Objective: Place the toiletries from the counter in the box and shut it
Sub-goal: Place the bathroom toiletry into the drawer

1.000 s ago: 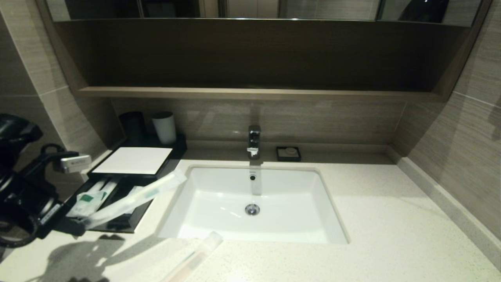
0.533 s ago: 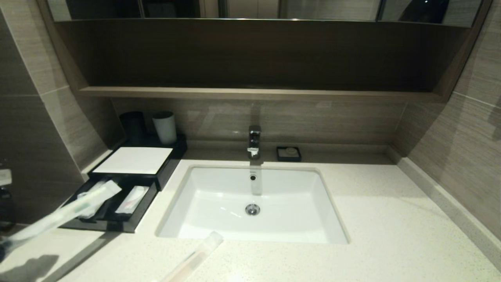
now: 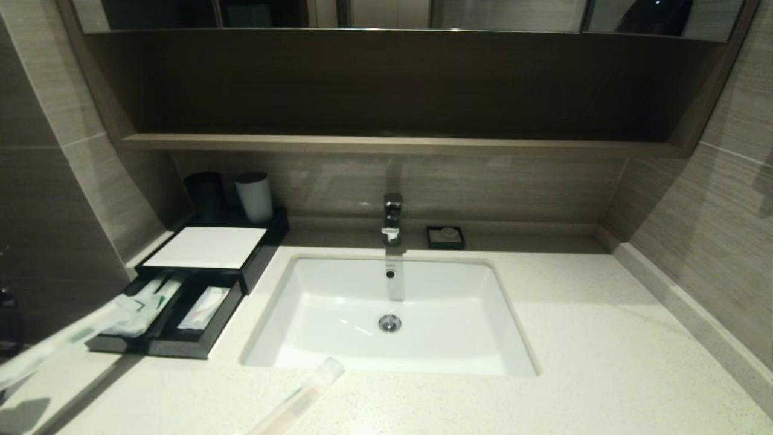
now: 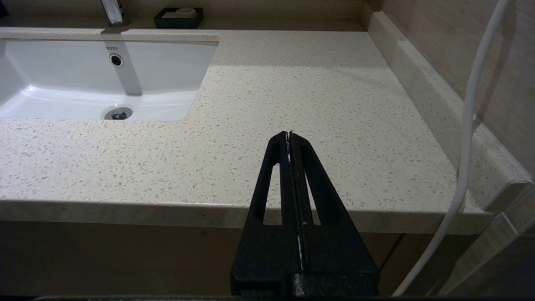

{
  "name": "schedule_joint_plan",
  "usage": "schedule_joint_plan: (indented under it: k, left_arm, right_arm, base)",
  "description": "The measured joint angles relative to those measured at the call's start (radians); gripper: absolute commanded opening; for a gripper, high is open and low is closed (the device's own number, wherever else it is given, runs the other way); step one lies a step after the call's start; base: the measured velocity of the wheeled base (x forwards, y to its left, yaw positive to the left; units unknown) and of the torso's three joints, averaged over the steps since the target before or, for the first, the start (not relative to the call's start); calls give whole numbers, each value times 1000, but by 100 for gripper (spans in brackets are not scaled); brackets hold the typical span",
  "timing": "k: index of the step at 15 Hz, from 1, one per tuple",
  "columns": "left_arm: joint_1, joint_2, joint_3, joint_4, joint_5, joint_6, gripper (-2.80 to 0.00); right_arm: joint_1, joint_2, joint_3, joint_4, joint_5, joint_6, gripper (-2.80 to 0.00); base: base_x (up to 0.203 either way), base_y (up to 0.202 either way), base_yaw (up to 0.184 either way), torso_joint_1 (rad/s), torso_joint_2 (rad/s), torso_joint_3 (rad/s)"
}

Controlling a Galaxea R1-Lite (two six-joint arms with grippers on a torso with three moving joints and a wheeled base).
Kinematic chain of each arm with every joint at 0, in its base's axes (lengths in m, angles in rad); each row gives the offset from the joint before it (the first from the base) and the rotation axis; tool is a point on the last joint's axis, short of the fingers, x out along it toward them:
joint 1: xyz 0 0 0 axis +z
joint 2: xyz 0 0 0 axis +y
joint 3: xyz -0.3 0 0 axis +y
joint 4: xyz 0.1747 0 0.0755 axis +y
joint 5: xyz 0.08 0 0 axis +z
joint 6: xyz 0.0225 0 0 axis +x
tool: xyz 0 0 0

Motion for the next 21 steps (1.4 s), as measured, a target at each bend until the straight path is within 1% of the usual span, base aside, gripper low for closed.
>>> schedule_joint_plan:
  k: [1, 3, 5, 6, 8, 10, 12, 13, 16, 20, 21]
  left_arm:
    - [-10, 12, 3, -18, 0, -39, -280]
    - [-40, 31, 8, -34, -2, -154, -280]
    - [-100, 35, 46, -40, -5, -251, -280]
    - [-132, 35, 70, -43, -6, -275, -280]
    - [-185, 38, 101, -64, -11, -295, -280]
    - [-216, 50, 97, -81, -27, -306, -280]
    - [-228, 69, 63, -82, -33, -326, -280]
    - [-229, 78, 46, -83, -35, -351, -280]
    - [-243, 100, 15, -83, -62, -455, -280]
    - [-270, 122, 9, -81, -69, -512, -280]
    - [-276, 128, 9, -80, -70, -517, -280]
  right_arm:
    - [0, 0, 0, 0, 0, 0, -280]
    - [0, 0, 0, 0, 0, 0, -280]
    - [0, 0, 0, 0, 0, 0, -280]
    - [0, 0, 0, 0, 0, 0, -280]
    - [0, 0, 0, 0, 0, 0, -280]
    - [0, 0, 0, 0, -1, 0, -280]
    - [0, 0, 0, 0, 0, -1, -280]
    - [0, 0, 0, 0, 0, 0, -280]
    - [0, 0, 0, 0, 0, 0, -280]
    - [0, 0, 0, 0, 0, 0, -280]
    - [0, 0, 0, 0, 0, 0, -280]
  base:
    - [0, 0, 0, 0, 0, 0]
    - [0, 0, 0, 0, 0, 0]
    - [0, 0, 0, 0, 0, 0]
    - [0, 0, 0, 0, 0, 0]
    - [0, 0, 0, 0, 0, 0]
    - [0, 0, 0, 0, 0, 0]
    - [0, 0, 0, 0, 0, 0]
    - [0, 0, 0, 0, 0, 0]
    - [0, 0, 0, 0, 0, 0]
    - [0, 0, 0, 0, 0, 0]
    - [0, 0, 0, 0, 0, 0]
